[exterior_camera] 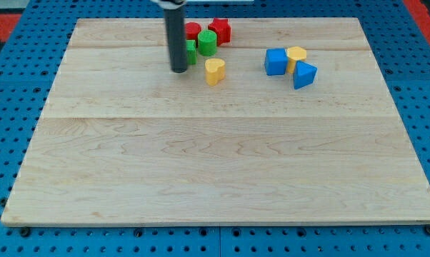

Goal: Move the yellow heart towards the blue cube

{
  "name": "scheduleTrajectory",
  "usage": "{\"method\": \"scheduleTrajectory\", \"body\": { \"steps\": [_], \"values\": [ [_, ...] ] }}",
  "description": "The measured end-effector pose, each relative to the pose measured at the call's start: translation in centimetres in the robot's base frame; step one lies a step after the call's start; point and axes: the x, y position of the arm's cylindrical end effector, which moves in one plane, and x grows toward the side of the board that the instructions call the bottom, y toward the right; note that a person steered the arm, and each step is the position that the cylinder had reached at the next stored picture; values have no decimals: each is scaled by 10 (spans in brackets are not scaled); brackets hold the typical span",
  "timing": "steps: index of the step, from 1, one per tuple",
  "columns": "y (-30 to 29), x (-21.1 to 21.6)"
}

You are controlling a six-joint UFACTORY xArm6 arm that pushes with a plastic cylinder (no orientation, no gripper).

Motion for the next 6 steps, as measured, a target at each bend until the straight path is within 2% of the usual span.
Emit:
{"method": "scheduleTrajectory", "body": {
  "steps": [1, 3, 5, 6],
  "values": [
    [-27, 2],
    [-39, 3],
    [104, 7],
    [87, 66]
  ]
}}
